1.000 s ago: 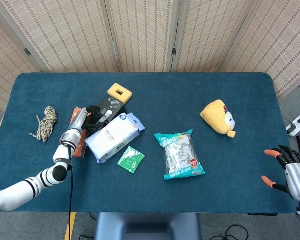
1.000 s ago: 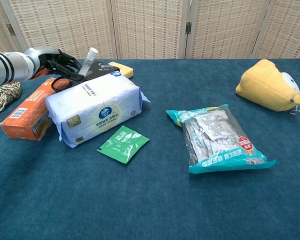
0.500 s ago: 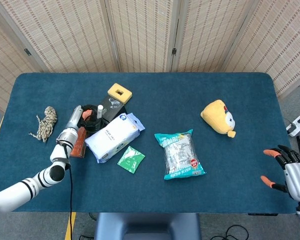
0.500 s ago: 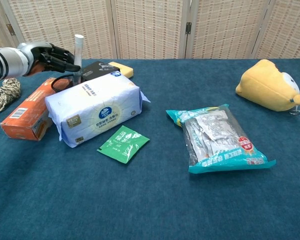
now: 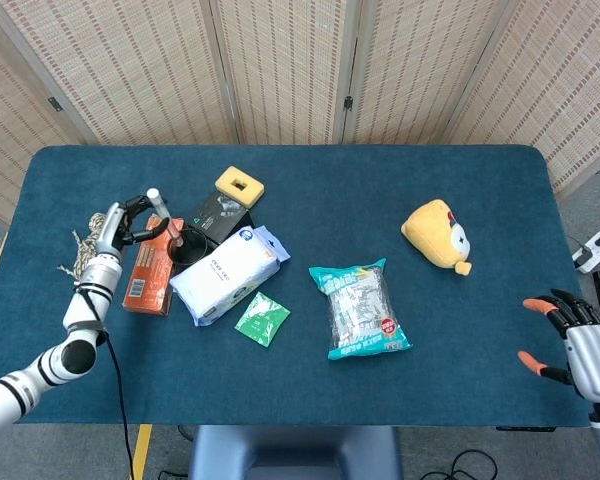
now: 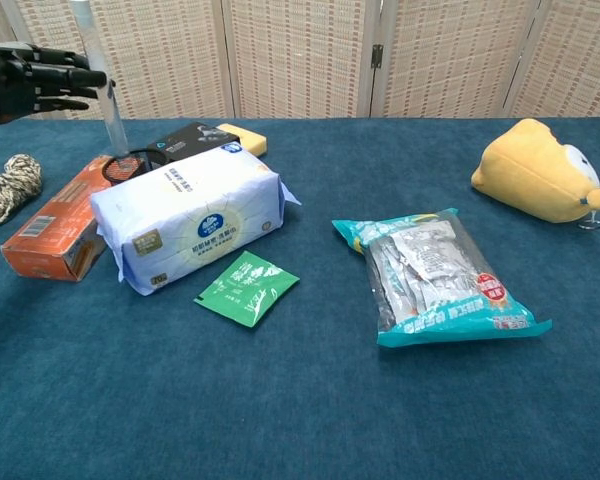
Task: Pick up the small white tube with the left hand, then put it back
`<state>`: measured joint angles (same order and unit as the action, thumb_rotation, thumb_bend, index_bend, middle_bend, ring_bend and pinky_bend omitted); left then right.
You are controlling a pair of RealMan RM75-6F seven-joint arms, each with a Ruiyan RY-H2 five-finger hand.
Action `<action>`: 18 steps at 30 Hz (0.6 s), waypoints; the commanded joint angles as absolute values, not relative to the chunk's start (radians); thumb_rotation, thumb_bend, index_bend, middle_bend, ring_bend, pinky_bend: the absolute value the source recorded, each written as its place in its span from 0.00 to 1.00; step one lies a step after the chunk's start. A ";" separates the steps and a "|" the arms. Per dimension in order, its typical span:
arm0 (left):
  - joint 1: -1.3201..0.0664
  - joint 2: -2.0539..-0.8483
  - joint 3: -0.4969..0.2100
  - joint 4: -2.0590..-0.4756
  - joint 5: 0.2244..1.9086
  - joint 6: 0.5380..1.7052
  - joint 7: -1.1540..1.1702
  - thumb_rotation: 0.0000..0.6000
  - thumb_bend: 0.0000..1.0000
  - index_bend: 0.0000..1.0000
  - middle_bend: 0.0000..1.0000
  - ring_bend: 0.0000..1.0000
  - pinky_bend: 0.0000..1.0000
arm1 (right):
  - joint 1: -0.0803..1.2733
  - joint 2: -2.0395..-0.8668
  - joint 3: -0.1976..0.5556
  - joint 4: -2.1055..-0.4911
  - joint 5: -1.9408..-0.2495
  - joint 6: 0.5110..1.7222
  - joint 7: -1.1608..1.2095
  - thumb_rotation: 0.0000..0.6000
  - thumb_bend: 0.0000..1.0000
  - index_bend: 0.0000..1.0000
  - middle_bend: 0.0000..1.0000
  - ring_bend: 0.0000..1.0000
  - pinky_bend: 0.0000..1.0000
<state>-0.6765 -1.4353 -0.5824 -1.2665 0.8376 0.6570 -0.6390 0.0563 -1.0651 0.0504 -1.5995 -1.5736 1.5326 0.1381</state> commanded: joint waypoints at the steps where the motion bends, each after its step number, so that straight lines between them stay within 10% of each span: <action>1: -0.571 -1.356 -0.689 -1.399 0.892 0.650 -0.871 1.00 0.53 0.63 0.37 0.24 0.15 | 0.061 -1.068 0.051 -1.600 -1.576 1.528 0.138 1.00 0.06 0.28 0.28 0.15 0.20; 18: -0.592 -1.328 -0.480 -1.370 1.303 0.864 -0.502 1.00 0.53 0.61 0.42 0.29 0.24 | 0.057 -1.066 0.046 -1.603 -1.579 1.536 0.137 1.00 0.06 0.28 0.28 0.15 0.20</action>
<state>-0.5692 -1.3276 -0.5443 -1.3922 1.2425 0.8046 -0.6229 0.0573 -1.0666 0.0466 -1.6026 -1.5796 1.5355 0.1375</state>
